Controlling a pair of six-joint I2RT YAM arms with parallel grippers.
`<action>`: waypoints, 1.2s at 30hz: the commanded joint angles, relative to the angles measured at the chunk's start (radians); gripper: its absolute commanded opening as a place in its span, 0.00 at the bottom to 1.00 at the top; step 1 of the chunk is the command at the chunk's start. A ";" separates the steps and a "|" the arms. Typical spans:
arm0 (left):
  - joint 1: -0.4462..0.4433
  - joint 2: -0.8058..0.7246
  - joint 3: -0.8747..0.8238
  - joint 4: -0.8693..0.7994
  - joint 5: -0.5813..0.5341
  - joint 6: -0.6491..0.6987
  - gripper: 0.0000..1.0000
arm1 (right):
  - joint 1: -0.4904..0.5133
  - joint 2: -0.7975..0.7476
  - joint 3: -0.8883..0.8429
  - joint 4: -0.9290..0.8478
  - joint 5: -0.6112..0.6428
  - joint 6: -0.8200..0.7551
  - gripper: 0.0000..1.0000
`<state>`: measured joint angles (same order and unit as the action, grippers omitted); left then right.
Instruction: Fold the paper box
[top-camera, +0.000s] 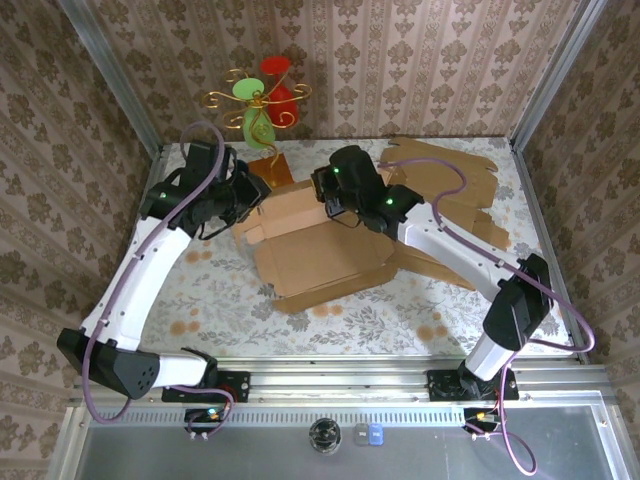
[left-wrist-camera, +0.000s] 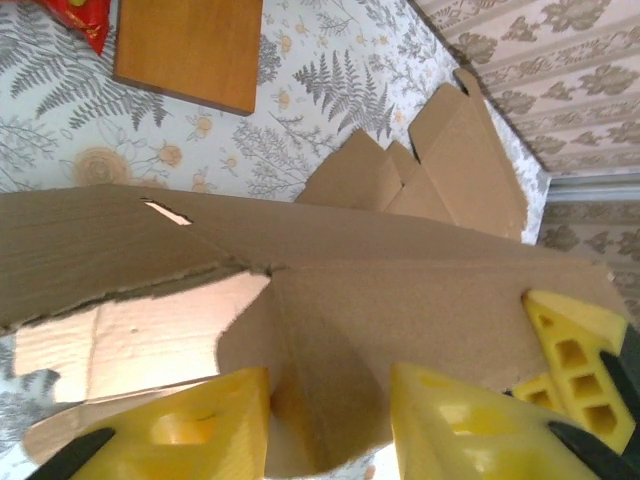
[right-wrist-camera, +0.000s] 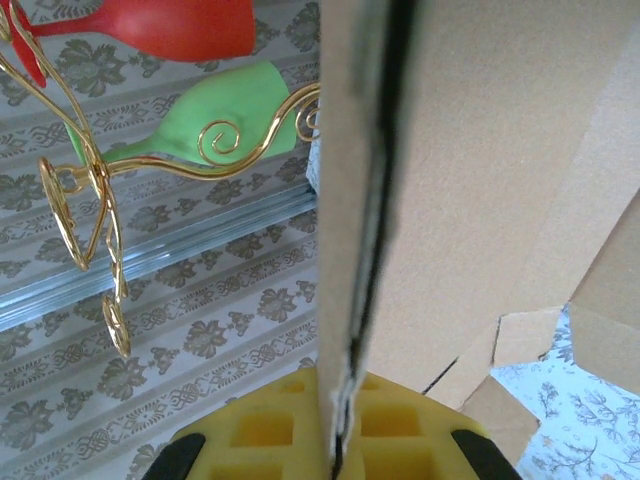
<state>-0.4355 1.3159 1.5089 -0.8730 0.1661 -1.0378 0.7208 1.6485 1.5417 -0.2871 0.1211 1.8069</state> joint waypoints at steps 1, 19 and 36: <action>-0.006 -0.002 -0.029 0.111 0.034 -0.022 0.35 | 0.015 -0.079 -0.044 0.017 0.041 0.051 0.00; 0.396 -0.273 -0.353 0.119 0.039 0.128 0.48 | -0.044 -0.052 -0.173 0.130 -0.025 0.110 0.00; 0.475 -0.223 -0.647 0.270 0.036 0.339 0.47 | -0.040 0.044 -0.262 0.374 -0.120 -0.111 0.00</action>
<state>0.0345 1.0821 0.8852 -0.6533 0.2127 -0.7498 0.6746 1.6566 1.3106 -0.0364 0.0319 1.7756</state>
